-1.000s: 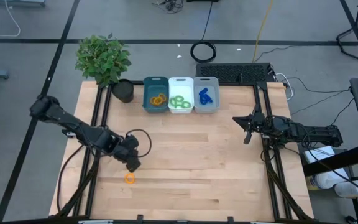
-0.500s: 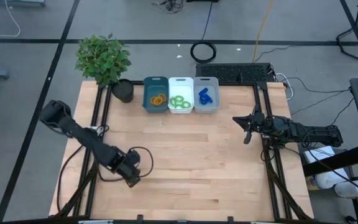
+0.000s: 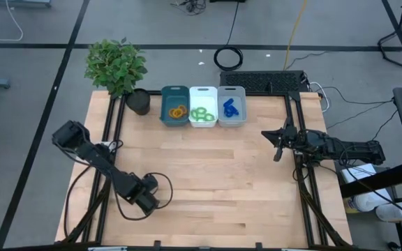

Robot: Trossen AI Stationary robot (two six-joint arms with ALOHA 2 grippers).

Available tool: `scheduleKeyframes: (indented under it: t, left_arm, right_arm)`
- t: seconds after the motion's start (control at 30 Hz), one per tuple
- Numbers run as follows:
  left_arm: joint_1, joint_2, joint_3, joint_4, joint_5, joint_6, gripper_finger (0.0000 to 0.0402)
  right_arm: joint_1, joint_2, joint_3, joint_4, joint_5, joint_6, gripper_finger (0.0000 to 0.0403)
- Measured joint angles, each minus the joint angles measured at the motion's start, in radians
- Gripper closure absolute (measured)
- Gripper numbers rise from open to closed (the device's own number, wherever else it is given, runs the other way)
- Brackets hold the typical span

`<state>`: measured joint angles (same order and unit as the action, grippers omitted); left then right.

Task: Sort spring keychains
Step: Put the yellow spring keychain in the blue bin

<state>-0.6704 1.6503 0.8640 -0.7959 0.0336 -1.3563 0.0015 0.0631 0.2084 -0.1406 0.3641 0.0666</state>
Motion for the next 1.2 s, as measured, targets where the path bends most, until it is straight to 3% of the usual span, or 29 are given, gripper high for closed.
scheduleKeyframes:
  t: [0.13,0.5,0.67,0.83,0.93,1.2]
  left_arm:
    - [0.002,0.013,0.0,0.006,0.011,0.011,0.0216]
    - [0.068,0.016,-0.003,0.077,0.042,0.127,0.0387]
    - [0.135,0.0,-0.003,0.075,0.017,0.237,0.0391]
    - [0.232,-0.058,-0.009,0.041,-0.254,0.353,0.0396]
    - [0.289,-0.106,-0.007,0.029,-0.255,0.45,0.0396]
    - [0.466,-0.194,-0.002,0.031,-0.381,0.729,0.0397]
  right_arm:
    - [0.0,0.0,0.0,0.0,0.0,0.0,0.0403]
    - [0.0,0.0,0.0,0.0,0.0,0.0,0.0403]
    - [0.0,0.0,0.0,0.0,0.0,0.0,0.0403]
    - [0.0,0.0,0.0,0.0,0.0,0.0,0.0403]
    - [0.0,0.0,0.0,0.0,0.0,0.0,0.0403]
    - [0.0,0.0,0.0,0.0,0.0,0.0,0.0403]
